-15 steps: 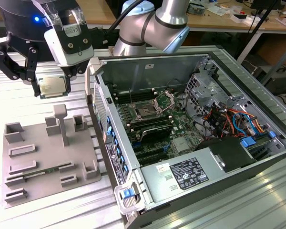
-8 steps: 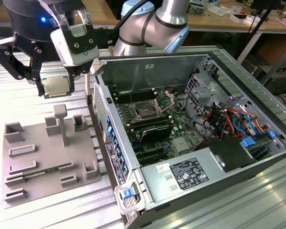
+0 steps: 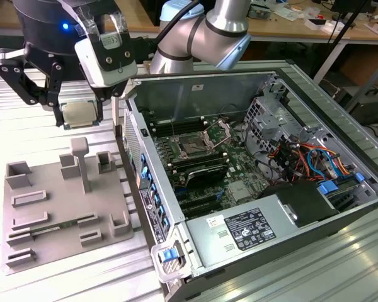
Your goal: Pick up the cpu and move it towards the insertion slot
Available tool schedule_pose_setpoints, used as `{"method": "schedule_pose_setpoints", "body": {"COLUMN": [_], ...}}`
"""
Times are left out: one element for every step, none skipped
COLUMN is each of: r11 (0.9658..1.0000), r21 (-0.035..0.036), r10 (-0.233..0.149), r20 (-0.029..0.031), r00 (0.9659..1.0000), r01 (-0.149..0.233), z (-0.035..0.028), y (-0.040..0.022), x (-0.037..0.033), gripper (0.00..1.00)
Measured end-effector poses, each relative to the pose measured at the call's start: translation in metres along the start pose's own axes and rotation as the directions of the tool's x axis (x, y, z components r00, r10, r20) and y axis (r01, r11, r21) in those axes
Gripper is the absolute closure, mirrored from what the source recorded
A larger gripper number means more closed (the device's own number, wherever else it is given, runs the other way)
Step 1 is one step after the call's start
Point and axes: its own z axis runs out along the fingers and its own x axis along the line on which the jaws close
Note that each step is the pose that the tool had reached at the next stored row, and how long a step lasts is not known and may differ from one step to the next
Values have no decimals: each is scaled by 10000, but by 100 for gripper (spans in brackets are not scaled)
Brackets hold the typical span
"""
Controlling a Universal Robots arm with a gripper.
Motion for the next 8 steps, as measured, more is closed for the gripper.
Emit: {"method": "schedule_pose_setpoints", "body": {"r11": [10000, 10000, 10000, 10000, 10000, 10000, 10000, 10000], "r21": [0, 0, 1, 0, 0, 0, 0, 0], "r10": [0, 0, -1, 0, 0, 0, 0, 0], "r20": [0, 0, 0, 0, 0, -1, 0, 0], "r00": [10000, 10000, 10000, 10000, 10000, 10000, 10000, 10000], "r01": [0, 0, 1, 0, 0, 0, 0, 0], "z": [0, 1, 1, 1, 2, 2, 2, 2], "y": [0, -1, -1, -1, -1, -1, -2, -2], "x": [-7, -18, -32, -41, -48, -58, -68, -76], "gripper": [45, 45, 45, 45, 45, 45, 45, 45]}}
